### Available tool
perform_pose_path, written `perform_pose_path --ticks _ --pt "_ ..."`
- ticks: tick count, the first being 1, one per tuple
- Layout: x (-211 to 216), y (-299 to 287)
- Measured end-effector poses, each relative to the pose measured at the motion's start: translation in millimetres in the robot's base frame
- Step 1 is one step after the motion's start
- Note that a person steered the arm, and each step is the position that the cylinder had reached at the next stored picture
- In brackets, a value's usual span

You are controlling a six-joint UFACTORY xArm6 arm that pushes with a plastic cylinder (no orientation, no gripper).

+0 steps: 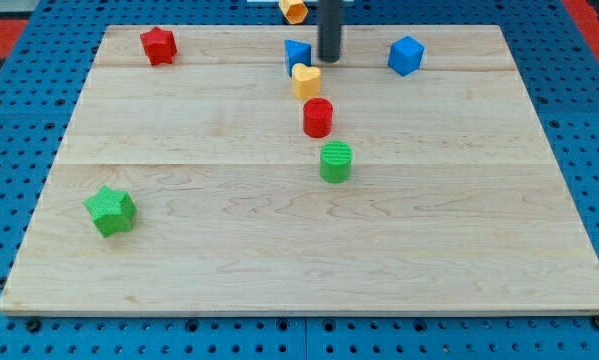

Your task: Push the blue triangle into yellow heart

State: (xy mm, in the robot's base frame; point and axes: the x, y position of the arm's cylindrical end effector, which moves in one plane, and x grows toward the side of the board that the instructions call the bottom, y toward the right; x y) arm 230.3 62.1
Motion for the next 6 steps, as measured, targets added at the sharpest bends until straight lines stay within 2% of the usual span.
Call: perform_pose_path --ticks 1,2,3,4,6 --pt "-27.8 -25.8" --pt "6.5 -54.2" --pt "52.8 -23.3" --pt "65.3 2.0" --pt "204.3 59.5"
